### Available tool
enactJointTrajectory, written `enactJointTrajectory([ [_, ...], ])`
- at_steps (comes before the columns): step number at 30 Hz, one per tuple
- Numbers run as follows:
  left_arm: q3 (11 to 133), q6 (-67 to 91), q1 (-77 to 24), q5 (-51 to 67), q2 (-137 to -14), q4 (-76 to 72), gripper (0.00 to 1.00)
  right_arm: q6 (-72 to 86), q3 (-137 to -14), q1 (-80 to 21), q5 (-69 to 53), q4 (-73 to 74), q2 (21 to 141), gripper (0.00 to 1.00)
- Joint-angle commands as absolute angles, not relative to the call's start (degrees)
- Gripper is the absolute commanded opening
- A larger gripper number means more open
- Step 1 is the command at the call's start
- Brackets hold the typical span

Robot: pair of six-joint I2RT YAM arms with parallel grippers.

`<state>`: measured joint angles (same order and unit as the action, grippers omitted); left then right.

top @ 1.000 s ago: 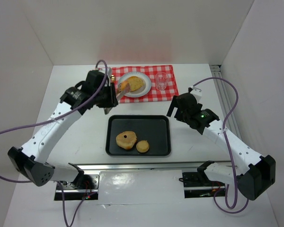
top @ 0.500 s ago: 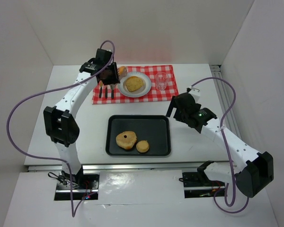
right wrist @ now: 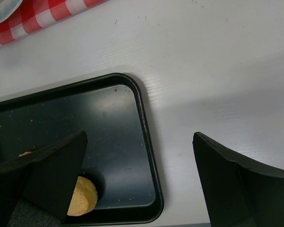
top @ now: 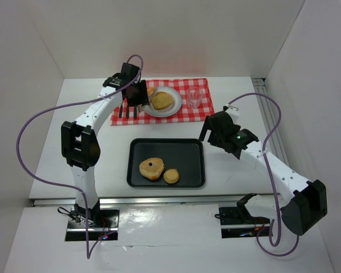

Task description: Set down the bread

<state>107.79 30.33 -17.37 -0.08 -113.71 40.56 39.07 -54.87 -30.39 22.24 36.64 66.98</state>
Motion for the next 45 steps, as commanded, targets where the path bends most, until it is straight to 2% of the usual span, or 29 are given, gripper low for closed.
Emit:
enactJointTrajectory([
  [1,108.8,30.8,-17.1,1.3,-113.6,38.0,0.60,38.7,-57.0,-30.8,23.1,34.8,66.9,1.00],
  [3,108.8,30.3,-17.1,0.7,-113.1,38.0,0.64,38.7,-57.0,-30.8,23.1,34.8,66.9,1.00],
  [12,113.0,29.3,-17.1,0.2,-111.7,40.9,0.64,38.7,-57.0,-30.8,23.1,34.8,66.9,1.00],
  [22,114.1,27.6,-17.1,-6.0,-104.4,42.9,0.64,38.7,-57.0,-30.8,23.1,34.8,66.9,1.00],
  [28,110.7,26.5,-17.1,-14.0,-99.8,43.4,0.61,38.7,-57.0,-30.8,23.1,34.8,66.9,1.00],
  [30,108.6,26.5,-16.4,-19.7,-96.5,43.4,0.60,38.7,-57.0,-30.8,23.1,34.8,66.9,1.00],
  [31,104.8,27.1,-16.4,-29.0,-95.3,43.4,0.59,38.7,-57.0,-30.8,23.1,34.8,66.4,1.00],
  [34,94.8,29.3,-14.0,-34.8,-90.5,42.2,0.59,38.7,-57.0,-30.8,23.1,34.8,66.4,1.00],
  [38,82.0,33.4,-8.0,-31.0,-86.9,37.0,0.59,38.7,-56.5,-30.8,23.1,34.8,66.9,1.00],
  [43,69.1,36.8,-5.3,-26.4,-86.3,29.4,0.60,38.7,-56.0,-30.8,23.1,34.3,66.9,1.00],
  [45,68.0,37.6,-4.4,-24.4,-86.9,28.7,0.63,38.7,-56.0,-30.8,23.1,34.3,66.4,1.00],
])
